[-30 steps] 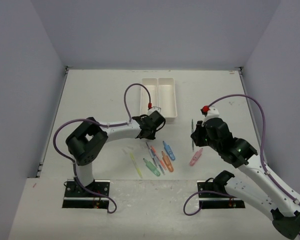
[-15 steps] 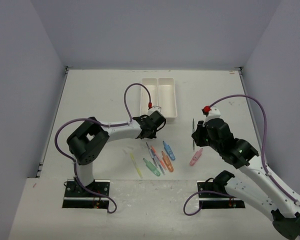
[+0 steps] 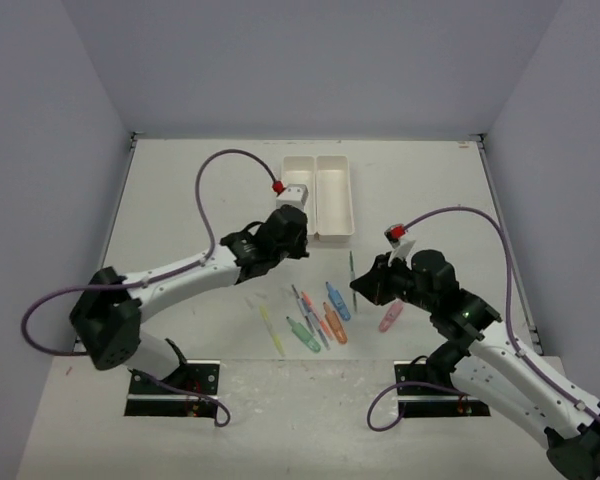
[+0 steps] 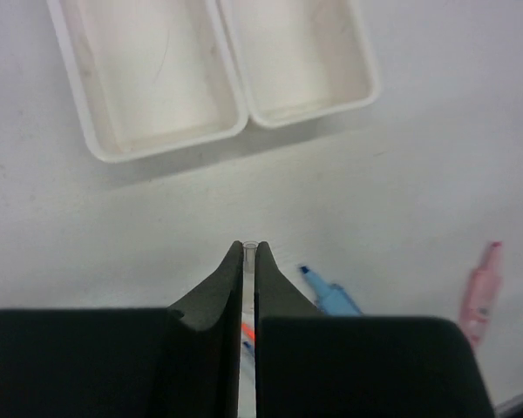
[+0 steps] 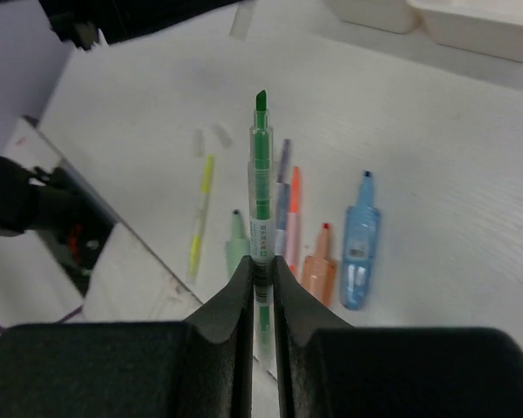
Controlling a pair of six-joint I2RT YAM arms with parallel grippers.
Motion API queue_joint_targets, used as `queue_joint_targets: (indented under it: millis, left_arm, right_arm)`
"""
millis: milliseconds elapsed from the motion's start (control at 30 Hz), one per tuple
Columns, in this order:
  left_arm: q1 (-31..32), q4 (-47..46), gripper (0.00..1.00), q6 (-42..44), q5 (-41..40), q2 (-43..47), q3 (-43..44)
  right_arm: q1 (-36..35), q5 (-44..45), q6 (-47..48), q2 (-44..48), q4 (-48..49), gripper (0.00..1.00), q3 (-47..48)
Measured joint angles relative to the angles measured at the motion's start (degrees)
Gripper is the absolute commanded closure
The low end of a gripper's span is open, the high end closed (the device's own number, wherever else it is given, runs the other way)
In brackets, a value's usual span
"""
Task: Sort the stationery into containers
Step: Close the pen cap on the pen.
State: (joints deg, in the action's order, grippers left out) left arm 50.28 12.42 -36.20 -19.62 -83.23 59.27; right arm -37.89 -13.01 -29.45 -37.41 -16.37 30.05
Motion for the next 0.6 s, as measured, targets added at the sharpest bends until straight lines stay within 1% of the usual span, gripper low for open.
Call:
queue_joint_targets:
  millis: [133,267,333,467,600]
  left_arm:
    - [0.0,-8.58,1.0,-0.25,0.44,9.54,-1.2]
    - [-0.02,-17.38,1.0,-0.29,3.89,14.63,-5.93]
    - [-0.02,-22.18,1.0,-0.4,5.95,16.73,-9.22]
    - [-0.02,-30.25,1.0,-0.7,10.71,18.58,-13.5]
    - [0.0,-35.46,1.0,-0.73,14.63,19.08,-14.74]
  right_arm:
    - [-0.04,-7.89,-3.55,0.25,11.12,1.0,-4.99]
    - [-0.25,-15.88,-6.9,-2.65,23.43,1.0,-5.97]
    - [-0.74,-17.97,-8.4,-4.14,28.17,1.0,-6.02]
    - [-2.01,-19.04,-9.63,-4.77,33.36,1.0,-6.0]
    - [-2.29,-18.37,-10.02,-5.33,34.85,1.0,-5.94]
